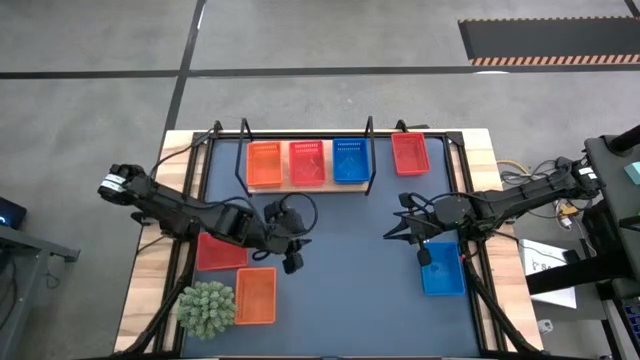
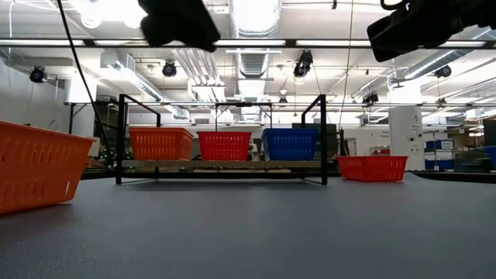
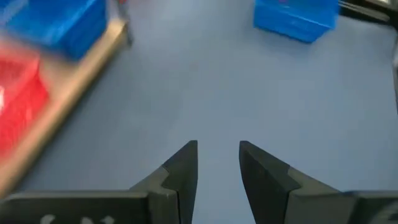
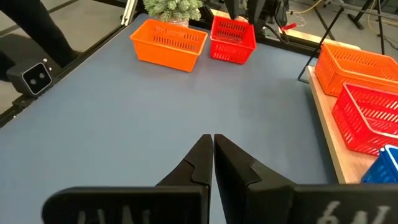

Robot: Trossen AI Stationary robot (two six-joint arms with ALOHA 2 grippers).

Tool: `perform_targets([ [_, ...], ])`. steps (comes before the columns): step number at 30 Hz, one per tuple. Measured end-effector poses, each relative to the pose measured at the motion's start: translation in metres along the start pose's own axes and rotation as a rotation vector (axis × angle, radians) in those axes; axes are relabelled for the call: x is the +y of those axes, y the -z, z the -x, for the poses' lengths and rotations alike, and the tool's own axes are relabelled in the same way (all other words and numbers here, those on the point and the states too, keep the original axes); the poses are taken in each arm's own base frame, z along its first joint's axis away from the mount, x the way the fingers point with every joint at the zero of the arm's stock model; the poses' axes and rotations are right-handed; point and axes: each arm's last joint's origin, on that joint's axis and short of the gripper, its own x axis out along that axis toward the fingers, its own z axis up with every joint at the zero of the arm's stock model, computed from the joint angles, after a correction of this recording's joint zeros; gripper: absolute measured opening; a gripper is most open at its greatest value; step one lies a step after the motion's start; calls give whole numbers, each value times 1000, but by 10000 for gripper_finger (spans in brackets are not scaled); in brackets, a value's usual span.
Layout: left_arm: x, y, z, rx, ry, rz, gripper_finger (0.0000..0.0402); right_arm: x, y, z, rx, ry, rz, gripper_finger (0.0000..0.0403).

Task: Stack baskets on shelf by color
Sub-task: Stack the bottom red basket on top of the red basket on the shelf

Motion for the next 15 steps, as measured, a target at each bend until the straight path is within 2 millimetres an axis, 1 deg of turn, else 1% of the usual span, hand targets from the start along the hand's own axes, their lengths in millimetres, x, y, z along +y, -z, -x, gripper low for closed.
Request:
perform_targets([
  [2,7,9,0,77,-91,199,101,0,0,0,0,0,-1,9],
  [4,18,25,3,197,-254,415,96,0,0,0,0,0,-3,9],
  [5,22,33,1,249,-330,480,92,0,0,0,0,0,-5,9],
  [8,22,55,2,397,-484,551,77,0,0,0,1,0,-6,9],
  [9,21,59,1,427,-506,564,72,0,0,0,1,0,-6,9],
  [11,17,64,-1,453,-521,578,64,0,1,0,5,0,-6,9],
  [15,17,72,-6,503,-596,606,59,0,1,0,8,-1,-6,9],
])
